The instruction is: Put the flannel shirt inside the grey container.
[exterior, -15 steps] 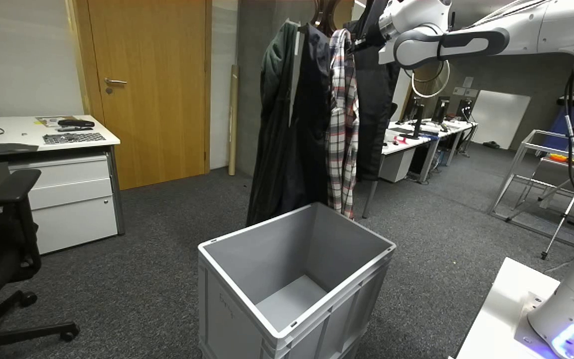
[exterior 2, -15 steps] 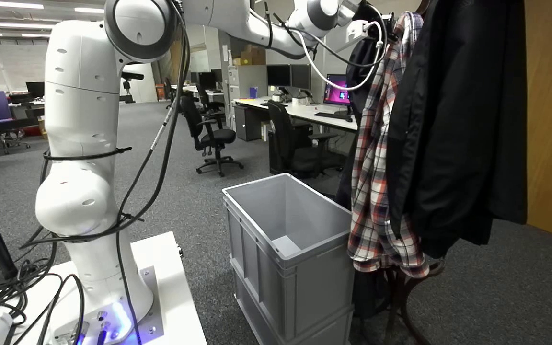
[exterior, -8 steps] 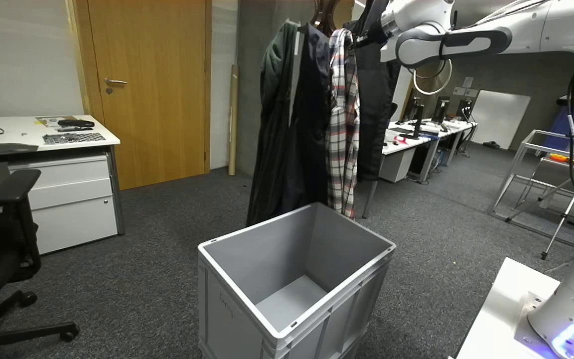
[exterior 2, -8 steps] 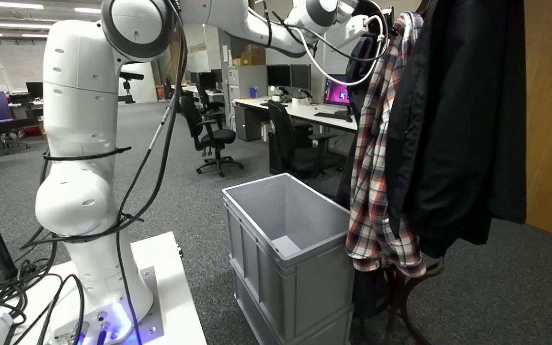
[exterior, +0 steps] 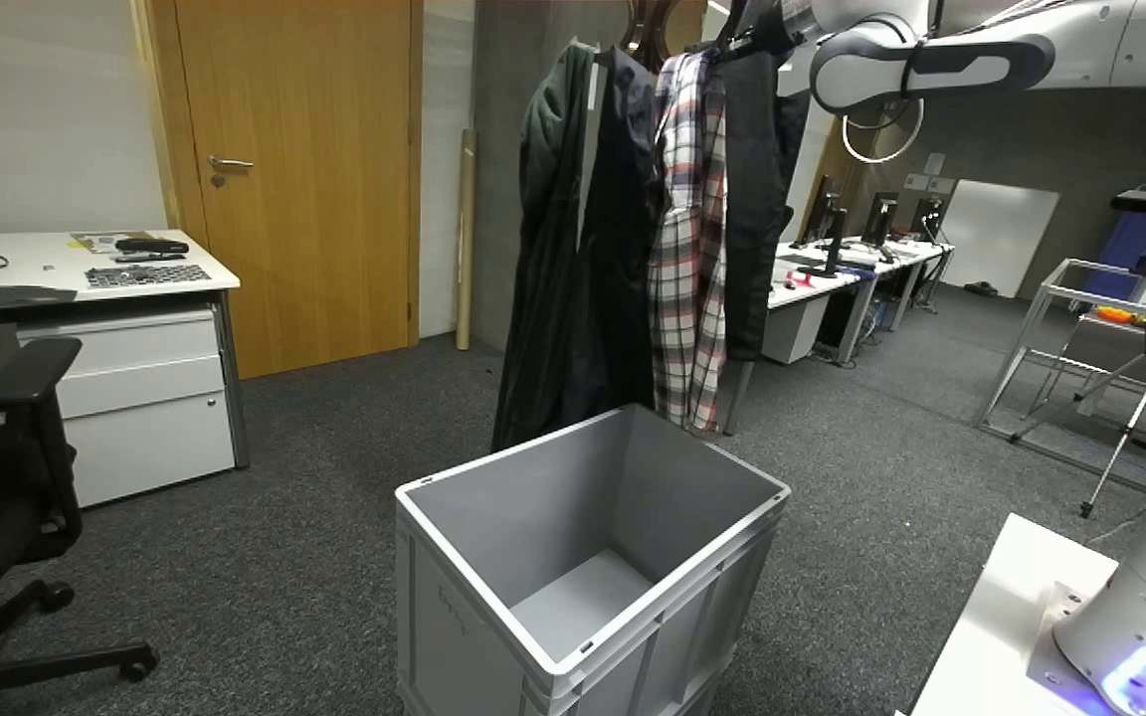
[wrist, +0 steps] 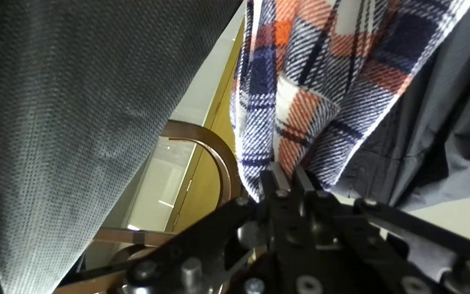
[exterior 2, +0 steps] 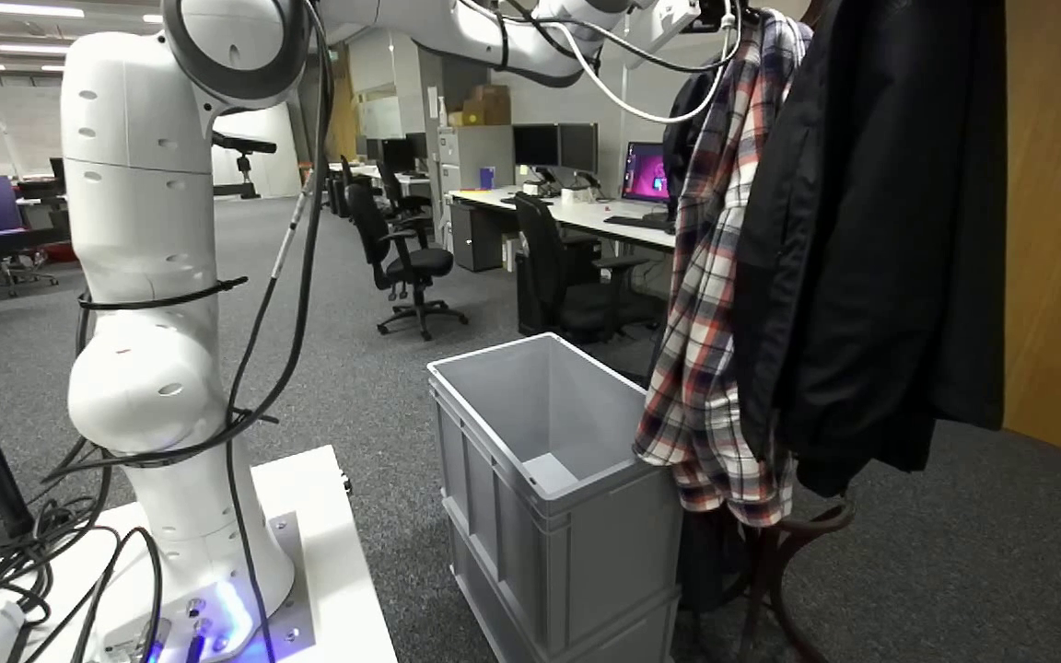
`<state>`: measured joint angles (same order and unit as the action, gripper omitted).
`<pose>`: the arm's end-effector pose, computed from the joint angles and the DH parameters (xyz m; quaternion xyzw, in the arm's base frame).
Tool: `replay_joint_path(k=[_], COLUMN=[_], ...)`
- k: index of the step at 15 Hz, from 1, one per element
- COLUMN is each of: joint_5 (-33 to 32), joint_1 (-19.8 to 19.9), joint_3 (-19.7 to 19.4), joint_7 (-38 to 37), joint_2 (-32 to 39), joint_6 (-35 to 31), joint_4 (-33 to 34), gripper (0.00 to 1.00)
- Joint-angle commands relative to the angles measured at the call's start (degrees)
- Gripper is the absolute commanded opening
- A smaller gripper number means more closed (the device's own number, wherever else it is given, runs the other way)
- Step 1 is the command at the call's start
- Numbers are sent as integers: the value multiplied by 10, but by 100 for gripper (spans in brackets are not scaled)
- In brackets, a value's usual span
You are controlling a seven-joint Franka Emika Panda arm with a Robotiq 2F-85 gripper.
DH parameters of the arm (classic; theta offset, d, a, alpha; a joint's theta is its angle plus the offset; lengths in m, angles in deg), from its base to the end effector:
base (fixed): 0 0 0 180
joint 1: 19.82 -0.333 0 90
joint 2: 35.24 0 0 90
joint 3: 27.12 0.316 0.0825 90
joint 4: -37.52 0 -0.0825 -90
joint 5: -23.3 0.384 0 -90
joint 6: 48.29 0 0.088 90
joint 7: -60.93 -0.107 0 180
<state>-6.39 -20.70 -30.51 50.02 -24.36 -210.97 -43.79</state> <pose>0.6581 0.0022 0.7358 0.8013 0.0661 0.5709 0.1662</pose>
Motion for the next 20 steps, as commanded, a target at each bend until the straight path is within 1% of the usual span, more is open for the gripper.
replay_joint_path(k=[1,7,10,16,20], joint_5=[-35,-57,-94,-167,-221], joint_1=[-1,-3,-8,-13,-19], joint_3=[-13,-29,-38,-33,-26], joint_7=[-19,-43,-71,-108,-120], joint_2=[-27,-30,-41,-89,-116], joint_6=[-48,-70,-83,-107,-94], joint_4=[-3,25,27,7,-11], gripper=[1,1,1,1,1])
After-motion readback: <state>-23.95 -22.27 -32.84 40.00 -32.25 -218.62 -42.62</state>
